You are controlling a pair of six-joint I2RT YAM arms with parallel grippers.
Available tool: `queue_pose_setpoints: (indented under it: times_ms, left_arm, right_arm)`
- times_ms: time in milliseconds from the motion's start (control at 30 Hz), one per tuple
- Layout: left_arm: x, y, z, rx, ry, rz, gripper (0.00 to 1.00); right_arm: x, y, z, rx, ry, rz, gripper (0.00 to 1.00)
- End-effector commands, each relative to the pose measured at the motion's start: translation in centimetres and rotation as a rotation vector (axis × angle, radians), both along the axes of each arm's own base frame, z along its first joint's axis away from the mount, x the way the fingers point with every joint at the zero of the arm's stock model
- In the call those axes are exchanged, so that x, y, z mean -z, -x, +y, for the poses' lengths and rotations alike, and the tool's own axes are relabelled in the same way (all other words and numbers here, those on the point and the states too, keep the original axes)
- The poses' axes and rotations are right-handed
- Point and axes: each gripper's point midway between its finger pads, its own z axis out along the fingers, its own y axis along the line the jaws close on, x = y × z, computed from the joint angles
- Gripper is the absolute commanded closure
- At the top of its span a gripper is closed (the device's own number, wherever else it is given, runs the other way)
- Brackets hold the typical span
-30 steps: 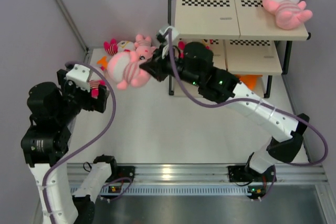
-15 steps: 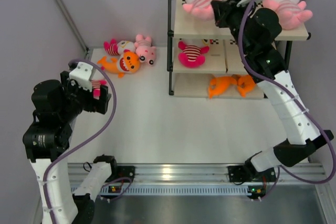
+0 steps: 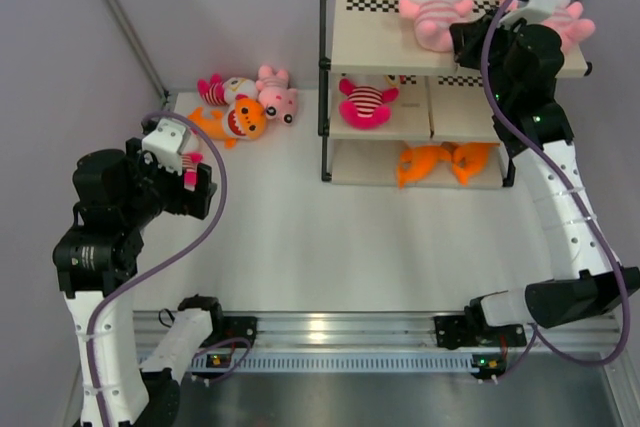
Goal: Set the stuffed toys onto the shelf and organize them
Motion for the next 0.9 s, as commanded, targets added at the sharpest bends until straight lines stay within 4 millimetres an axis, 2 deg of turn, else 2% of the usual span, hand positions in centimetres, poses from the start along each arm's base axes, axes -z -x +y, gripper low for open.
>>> queue_pose_setpoints:
  times_ms: [0,167,333,367,400,467,600,700,867]
  left_arm:
    - [0.3,0.1,-0.3,0.018,0.009,0.011,0.02]
    - [0.5,0.1,-0.6,0.023,0.023,0.022,0.02]
    - [0.9,0.1,-0.5,0.019,0.02,0.029,0.02]
    - [1.0,0.1,-0.5,0.02,0.022,0.032,0.02]
    - [1.1,0.0,-0.6,0.024,0.021,0.036,0.02]
    - [1.6,-0.3,-0.7,0.033,0.02,0.053,0.02]
    - [2.7,-0.8,-0.5,0.038,0.006,0.074,0.02]
    - [4.0,-1.3,-0.8,0.068,0.0,0.102,0.02]
    - [6.1,-2.6,-2.4,0.195,0.005,0.171,0.02]
  right_arm:
    - [-1.1,1.7,-1.5,0.035,-0.032,-0.033,1.0]
    - [-0.3,1.8,-2.8,0.072,-0.049,-0.026,1.0]
    - [-1.3,2.0,-2.5,0.047,-0.025,-0.048,0.98]
    - [-1.4,2.1,-2.3,0.034,-0.012,-0.051,0.89]
    - [-2.0,2.4,-1.7,-0.003,0.003,-0.068,0.7]
    - [-2.7,3.2,-0.9,-0.057,0.03,-0.089,0.52]
    - [-3.8,4.8,-0.5,-0.096,0.053,-0.131,0.35]
    - [-4.7,6.4,-0.1,-0.14,0.08,-0.159,0.26]
    - [-7.2,9.5,-0.5,-0.145,0.125,-0.229,0.19]
